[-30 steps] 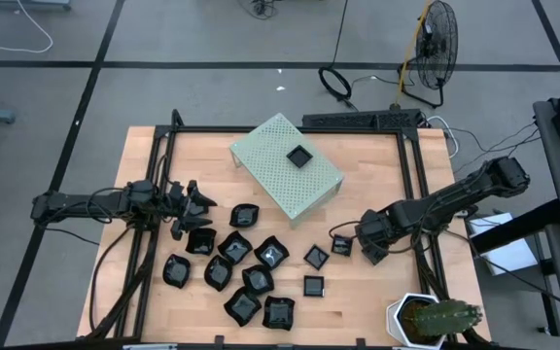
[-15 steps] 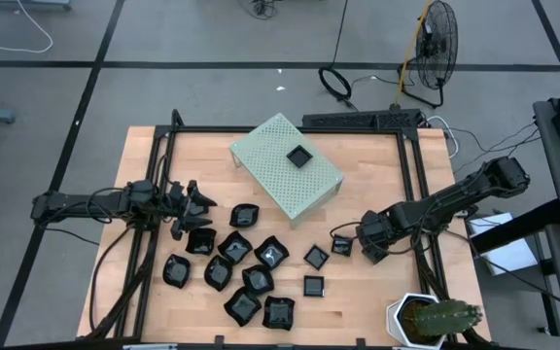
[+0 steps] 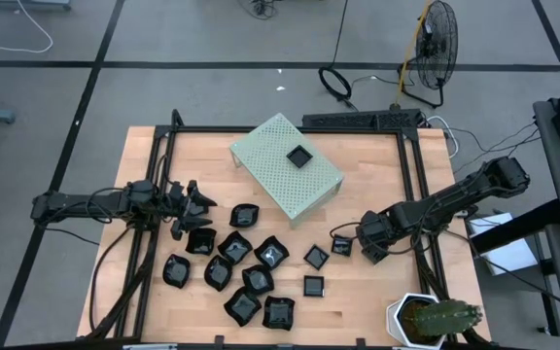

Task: Pick & Place Mini shaped plates
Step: Stack the square plate on top of the other square plate on the shelf

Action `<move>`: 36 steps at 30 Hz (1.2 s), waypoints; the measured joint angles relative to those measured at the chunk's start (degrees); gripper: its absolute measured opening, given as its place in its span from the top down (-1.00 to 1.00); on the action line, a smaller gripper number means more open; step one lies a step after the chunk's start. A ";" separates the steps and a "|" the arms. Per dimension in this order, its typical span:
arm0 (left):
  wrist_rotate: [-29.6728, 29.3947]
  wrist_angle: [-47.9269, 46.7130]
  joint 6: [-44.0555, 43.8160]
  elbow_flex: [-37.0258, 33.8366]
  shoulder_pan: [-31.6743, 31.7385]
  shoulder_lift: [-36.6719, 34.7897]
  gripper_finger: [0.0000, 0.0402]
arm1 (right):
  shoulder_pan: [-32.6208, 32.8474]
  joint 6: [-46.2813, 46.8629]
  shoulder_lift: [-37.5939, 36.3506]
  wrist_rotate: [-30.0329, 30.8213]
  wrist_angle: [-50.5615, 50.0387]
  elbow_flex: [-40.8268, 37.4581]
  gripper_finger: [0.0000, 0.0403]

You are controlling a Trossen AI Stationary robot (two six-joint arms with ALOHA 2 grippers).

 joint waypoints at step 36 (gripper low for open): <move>0.00 0.01 0.01 0.01 0.01 0.01 -0.48 | 0.00 -10.33 -6.46 1.99 9.01 1.44 1.00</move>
